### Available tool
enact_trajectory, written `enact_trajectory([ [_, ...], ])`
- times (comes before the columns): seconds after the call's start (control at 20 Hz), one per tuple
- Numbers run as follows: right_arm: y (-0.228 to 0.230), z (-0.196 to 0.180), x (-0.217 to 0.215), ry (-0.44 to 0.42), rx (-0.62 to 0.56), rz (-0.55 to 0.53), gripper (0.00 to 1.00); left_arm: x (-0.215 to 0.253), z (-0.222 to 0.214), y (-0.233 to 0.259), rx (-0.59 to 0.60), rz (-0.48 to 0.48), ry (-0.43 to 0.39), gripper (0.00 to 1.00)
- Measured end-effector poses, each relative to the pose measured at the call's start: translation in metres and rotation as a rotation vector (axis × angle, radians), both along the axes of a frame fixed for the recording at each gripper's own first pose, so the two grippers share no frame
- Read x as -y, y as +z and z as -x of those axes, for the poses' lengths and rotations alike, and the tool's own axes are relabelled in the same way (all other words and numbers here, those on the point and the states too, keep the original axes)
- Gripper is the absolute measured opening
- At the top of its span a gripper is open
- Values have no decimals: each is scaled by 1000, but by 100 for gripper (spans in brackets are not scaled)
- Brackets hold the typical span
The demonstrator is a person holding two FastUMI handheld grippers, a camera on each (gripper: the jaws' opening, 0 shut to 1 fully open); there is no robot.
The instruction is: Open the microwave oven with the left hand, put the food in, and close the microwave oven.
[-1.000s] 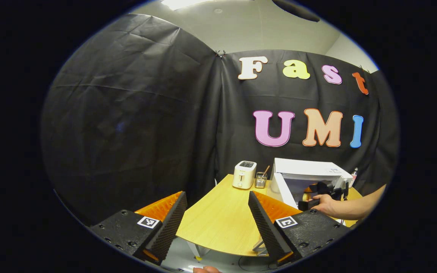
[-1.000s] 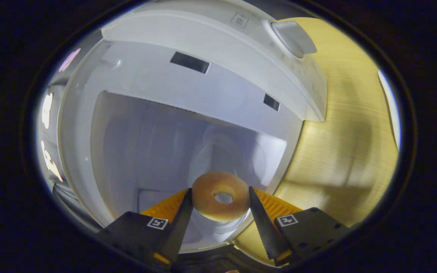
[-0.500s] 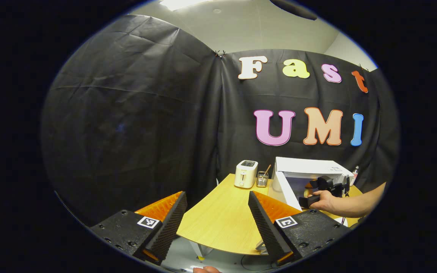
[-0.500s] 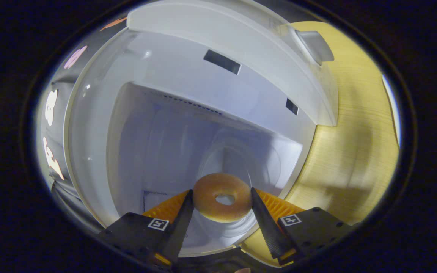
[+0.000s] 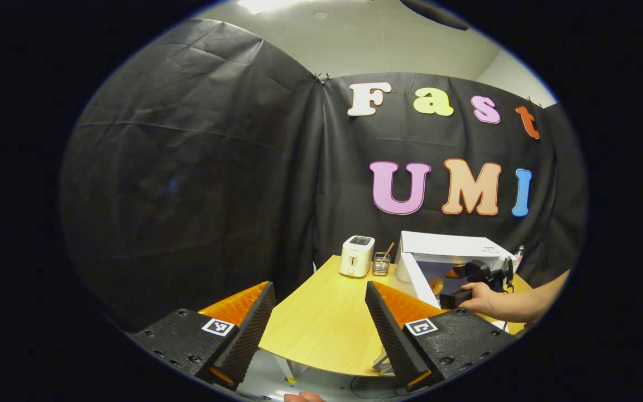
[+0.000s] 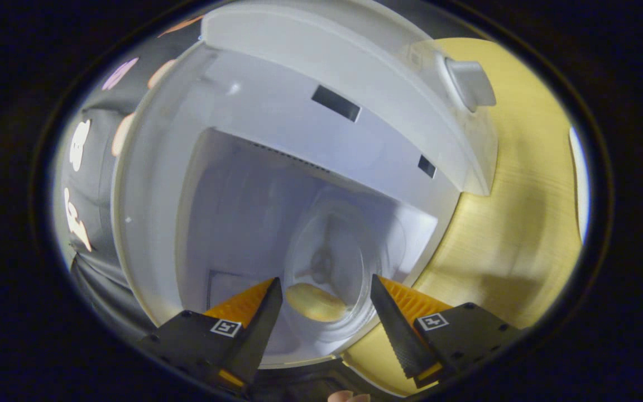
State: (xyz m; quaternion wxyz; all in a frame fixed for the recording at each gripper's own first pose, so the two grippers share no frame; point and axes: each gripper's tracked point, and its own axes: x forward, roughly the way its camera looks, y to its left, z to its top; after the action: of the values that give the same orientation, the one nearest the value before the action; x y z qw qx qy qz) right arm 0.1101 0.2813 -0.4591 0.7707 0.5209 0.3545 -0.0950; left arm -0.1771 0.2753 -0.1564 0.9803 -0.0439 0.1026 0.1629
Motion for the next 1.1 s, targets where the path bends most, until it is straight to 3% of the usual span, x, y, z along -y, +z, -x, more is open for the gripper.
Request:
enact_trajectory([
  [0.3, 17, 42, 14, 132, 40, 58, 88, 3, -7, -14, 2, 30, -35, 93],
  [0.35, 23, 49, 17, 155, 58, 63, 98, 4, -9, -17, 4, 35, -42, 95],
  [0.4, 32, 55, 24, 174, 76, 70, 98, 5, -11, -20, 2, 38, -51, 95],
  [0.45, 44, 61, 31, 192, 102, 79, 88, 6, -13, -23, 3, 40, -61, 96],
  [0.55, 69, 71, 50, 237, 163, 117, 88, 8, -17, -32, -3, 33, -85, 96],
  [0.85, 140, 109, 122, 358, 351, 333, 87, 25, -31, -72, -47, 22, -188, 96],
  [1.0, 172, 116, 156, 358, 418, 436, 87, 32, -41, -85, -54, 40, -220, 94],
  [1.1, 200, 122, 180, 352, 474, 506, 87, 23, -49, -97, -78, 21, -188, 56],
])
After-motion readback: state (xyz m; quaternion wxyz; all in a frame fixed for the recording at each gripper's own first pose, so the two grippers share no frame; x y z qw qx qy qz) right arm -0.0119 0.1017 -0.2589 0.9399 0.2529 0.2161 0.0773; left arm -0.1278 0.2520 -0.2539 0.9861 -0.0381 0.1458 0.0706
